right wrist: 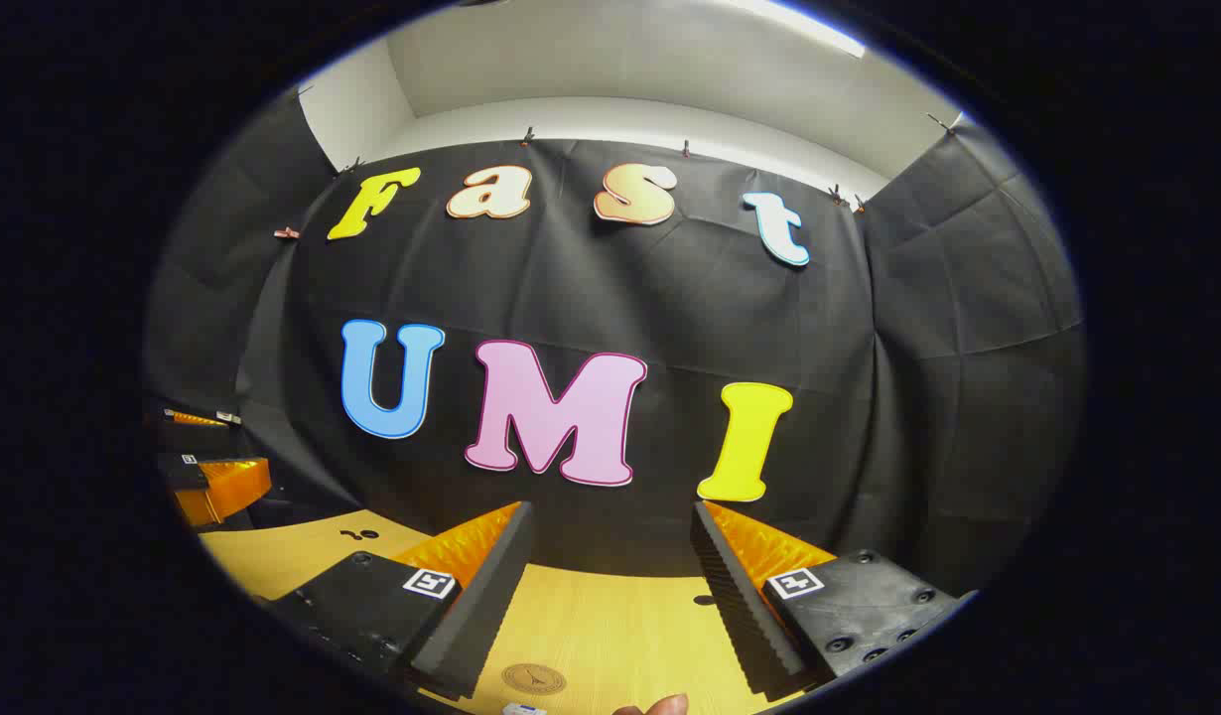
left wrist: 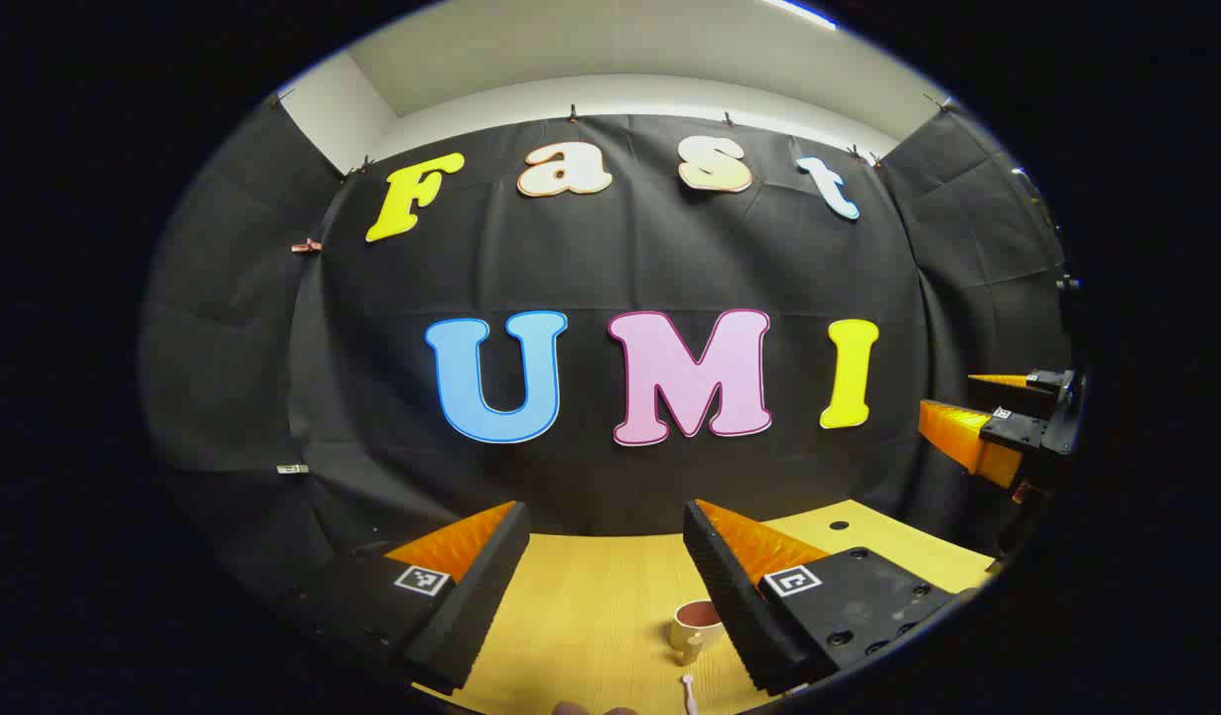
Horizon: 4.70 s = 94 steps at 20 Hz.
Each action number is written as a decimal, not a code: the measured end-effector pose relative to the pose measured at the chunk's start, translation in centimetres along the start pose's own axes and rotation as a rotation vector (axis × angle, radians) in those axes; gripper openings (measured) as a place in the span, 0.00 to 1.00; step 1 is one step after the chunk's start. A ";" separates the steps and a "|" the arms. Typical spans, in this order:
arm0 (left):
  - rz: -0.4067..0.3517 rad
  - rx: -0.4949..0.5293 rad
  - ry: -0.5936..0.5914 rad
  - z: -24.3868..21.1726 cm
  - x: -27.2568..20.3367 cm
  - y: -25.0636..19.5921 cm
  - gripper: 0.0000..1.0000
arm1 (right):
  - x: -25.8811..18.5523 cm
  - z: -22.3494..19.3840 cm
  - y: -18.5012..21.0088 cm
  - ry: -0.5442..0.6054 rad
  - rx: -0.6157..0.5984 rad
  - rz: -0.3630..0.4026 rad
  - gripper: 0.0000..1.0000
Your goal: Put the toothbrush and toothpaste on the desktop into the cup, then pick up the cup and place it on the coaster on the desktop.
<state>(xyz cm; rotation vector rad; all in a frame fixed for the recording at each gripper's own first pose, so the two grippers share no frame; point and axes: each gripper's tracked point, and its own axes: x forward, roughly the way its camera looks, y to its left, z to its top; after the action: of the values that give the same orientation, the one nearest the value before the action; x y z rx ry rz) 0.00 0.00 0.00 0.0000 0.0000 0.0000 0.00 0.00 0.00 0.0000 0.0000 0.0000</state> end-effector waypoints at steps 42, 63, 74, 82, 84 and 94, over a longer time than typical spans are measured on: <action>-0.089 0.050 0.242 -11.0 -5.9 2.4 0.97 | -14.3 -34.4 9.1 1.030 0.121 0.061 0.96; -0.049 0.040 0.319 -14.7 -5.9 3.1 0.98 | -14.1 -41.9 10.3 1.363 0.128 0.034 0.31; -0.056 0.016 0.532 -22.1 -5.1 -1.9 0.95 | -14.1 -37.8 10.0 1.193 0.240 0.267 0.24; -0.144 -0.002 0.719 -29.6 -4.5 -7.3 0.90 | -11.4 -33.2 7.1 1.052 0.298 0.297 0.24; -0.137 -0.027 0.769 -31.0 -4.5 -7.8 0.89 | -10.8 -32.4 6.2 1.029 0.299 0.297 0.24; -0.095 -0.027 0.951 -37.2 -3.5 -9.0 0.76 | -9.0 -31.5 2.7 1.006 0.290 0.287 0.24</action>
<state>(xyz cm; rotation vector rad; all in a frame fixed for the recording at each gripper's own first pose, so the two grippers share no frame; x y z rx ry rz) -3.48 -9.02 -37.24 -0.0271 0.9508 -0.0945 -9.03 2.74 -31.47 0.2902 1.0057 0.2869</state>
